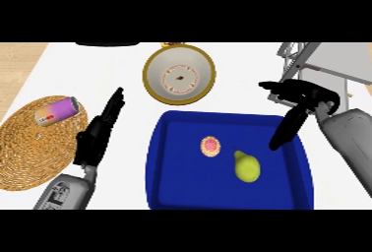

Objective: Pick the pear from the tray and place it in the tiered shelf

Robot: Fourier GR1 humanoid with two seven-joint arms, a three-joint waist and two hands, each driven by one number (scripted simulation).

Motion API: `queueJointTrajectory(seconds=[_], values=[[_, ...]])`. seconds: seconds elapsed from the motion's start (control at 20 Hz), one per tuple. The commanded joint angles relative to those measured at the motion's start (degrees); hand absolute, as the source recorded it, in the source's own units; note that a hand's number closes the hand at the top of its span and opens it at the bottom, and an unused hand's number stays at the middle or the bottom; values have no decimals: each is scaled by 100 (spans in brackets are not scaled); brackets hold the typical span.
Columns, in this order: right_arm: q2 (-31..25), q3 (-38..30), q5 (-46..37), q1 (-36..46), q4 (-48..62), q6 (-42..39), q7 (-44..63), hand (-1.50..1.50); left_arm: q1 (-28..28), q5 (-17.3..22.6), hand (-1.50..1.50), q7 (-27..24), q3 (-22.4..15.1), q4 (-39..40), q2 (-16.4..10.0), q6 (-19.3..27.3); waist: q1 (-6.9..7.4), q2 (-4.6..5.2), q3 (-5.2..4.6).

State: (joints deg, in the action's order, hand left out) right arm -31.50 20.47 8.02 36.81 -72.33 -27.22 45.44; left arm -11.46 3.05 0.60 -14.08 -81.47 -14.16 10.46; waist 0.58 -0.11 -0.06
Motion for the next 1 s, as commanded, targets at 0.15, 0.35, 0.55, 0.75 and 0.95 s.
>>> queueJointTrajectory(seconds=[0.15, 0.35, 0.55, 0.75, 0.95], values=[[520, -17, -32, 226, -585, -289, 1296, -150, 162, 60, 0, 14, 297, -180, -172, -406, -39, -2, 3], [848, -91, -482, 238, -217, -143, 1015, -150, 256, -269, 0, 45, 127, -299, 231, -108, -8, 12, 5], [866, 19, -469, -283, -1432, -49, 1667, -150, 302, -197, 0, 76, 358, -330, 92, -347, -53, -5, 4], [1148, 7, -820, -65, -1088, 0, 1714, -150, 152, -309, 0, -236, 448, 191, 263, -381, -52, 7, 3], [1137, -254, -924, 51, -594, -206, 1346, -150, -127, -229, 0, 151, 631, -43, 166, -572, -34, 14, 5]])
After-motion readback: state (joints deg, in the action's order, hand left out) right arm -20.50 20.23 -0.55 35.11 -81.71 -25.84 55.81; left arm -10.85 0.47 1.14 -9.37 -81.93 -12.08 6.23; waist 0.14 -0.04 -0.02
